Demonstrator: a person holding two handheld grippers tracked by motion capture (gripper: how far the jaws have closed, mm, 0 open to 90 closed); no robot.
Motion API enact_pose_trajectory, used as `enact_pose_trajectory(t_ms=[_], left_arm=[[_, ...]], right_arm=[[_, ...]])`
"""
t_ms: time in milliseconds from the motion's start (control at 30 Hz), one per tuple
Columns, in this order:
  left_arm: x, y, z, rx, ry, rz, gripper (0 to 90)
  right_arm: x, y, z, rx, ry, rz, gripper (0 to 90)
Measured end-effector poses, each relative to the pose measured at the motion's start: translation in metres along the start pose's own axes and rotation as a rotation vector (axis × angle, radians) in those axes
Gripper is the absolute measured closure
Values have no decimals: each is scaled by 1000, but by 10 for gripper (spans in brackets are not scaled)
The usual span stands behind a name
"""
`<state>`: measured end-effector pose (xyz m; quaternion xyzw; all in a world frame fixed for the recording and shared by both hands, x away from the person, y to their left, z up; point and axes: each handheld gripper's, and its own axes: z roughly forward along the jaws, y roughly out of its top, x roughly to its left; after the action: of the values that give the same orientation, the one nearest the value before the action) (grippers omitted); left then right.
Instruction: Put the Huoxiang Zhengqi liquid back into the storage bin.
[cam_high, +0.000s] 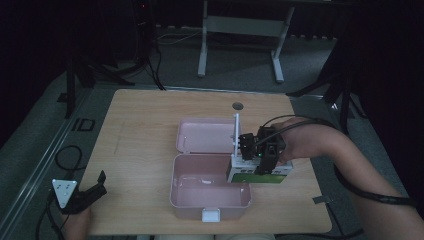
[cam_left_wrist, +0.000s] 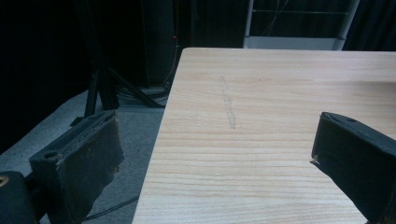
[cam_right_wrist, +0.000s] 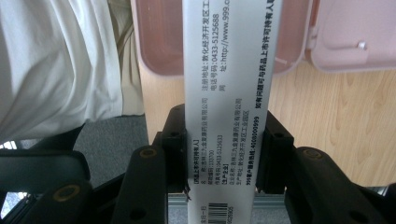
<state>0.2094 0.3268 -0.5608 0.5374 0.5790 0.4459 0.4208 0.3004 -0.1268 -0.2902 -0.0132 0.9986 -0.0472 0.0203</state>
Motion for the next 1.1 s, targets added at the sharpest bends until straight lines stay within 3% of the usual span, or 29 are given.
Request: enact_pose_trajectory(t_ms=[267,633,1100], left_arm=[[0,0,0,0,-1,1,21],[0,0,0,-2,-4,1,21],[0,0,0,1,-4,2,21]], right_arm=[[0,21,2,0,1,-13,618],[5,59,8,-3,12,-67,619],[9,89,30,-10,51,-96,619]])
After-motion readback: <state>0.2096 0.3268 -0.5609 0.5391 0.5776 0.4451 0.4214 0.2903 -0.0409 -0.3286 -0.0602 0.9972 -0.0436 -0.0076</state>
